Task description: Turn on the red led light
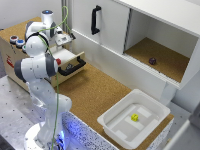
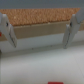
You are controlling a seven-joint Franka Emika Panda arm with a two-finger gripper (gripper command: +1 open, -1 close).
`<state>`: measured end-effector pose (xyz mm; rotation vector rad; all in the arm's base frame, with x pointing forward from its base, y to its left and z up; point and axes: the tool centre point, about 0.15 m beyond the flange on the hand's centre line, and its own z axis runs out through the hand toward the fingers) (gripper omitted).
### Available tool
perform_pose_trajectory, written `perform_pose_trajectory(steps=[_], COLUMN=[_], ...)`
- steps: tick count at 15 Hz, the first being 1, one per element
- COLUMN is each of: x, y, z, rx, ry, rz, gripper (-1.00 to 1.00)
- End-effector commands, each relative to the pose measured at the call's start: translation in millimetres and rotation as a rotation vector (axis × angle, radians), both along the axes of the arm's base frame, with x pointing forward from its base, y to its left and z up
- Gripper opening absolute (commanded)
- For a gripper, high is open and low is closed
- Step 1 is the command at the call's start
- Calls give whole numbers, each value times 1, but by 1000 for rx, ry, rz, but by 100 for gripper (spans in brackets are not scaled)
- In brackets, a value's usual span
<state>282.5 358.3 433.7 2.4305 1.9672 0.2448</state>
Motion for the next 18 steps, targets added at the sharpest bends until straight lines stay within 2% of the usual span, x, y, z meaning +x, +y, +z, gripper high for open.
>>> perform_pose_trajectory(steps=[1,6,9,12,16,18], x=[-13,-44,-59,-89,-129,-139], y=[54,128,157,185,212,220], z=[70,92,104,117,120,119], rx=[-74,-144,-212,-195,-185,-187], ry=[13,33,46,71,143,132], rz=[7,176,151,95,0,-32], gripper=[100,100,100,100,100,100])
